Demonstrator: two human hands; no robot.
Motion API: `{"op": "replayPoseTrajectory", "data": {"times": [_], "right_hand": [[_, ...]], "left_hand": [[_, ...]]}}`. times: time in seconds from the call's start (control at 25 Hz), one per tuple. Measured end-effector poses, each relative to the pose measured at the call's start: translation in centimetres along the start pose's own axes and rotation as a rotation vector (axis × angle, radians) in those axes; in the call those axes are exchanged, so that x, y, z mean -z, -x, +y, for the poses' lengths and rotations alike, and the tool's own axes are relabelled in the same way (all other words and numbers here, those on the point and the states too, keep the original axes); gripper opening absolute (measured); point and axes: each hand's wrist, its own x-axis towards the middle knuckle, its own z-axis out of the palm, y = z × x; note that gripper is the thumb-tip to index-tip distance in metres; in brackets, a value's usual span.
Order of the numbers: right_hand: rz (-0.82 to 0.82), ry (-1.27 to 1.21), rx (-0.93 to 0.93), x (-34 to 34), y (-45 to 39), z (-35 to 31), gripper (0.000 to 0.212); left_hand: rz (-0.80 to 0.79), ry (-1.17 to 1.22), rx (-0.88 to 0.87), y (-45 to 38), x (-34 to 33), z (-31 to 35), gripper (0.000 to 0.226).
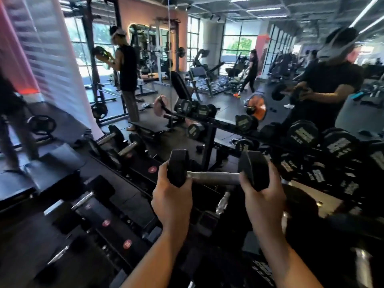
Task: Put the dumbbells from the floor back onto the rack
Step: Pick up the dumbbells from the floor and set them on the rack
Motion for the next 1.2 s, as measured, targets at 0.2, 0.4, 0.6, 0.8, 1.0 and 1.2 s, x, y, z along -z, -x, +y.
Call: {"op": "replayPoseTrajectory", "data": {"times": [0.2,0.4,0.6,0.8,1.0,1.2], "right_hand": [[-0.16,-0.077,0.066,-11.2,-5.2,0.2,0.066],[-0.297,-0.091,0.085,-22.9,-9.1,1.8,0.073],[-0.463,-0.032,0.086,-34.2,-12.6,4.6,0.068],[-0.661,0.017,0.113,-41.8,-16.2,8.7,0.064],[-0.797,0.091,0.121,-46.8,-18.9,12.2,0.063],[-0.865,0.136,0.076,-49.1,-19.6,15.7,0.061]], "left_hand": [[0.172,0.002,0.063,-9.3,-0.2,-1.4,0.044],[0.278,0.029,0.112,-18.8,-0.7,-4.9,0.043],[0.356,0.046,0.232,-28.2,-2.8,-10.6,0.041],[0.383,0.081,0.336,-33.0,-6.1,-15.6,0.046],[0.402,0.106,0.43,-36.5,-9.9,-19.7,0.053],[0.418,0.128,0.492,-37.9,-12.3,-22.6,0.053]]}}
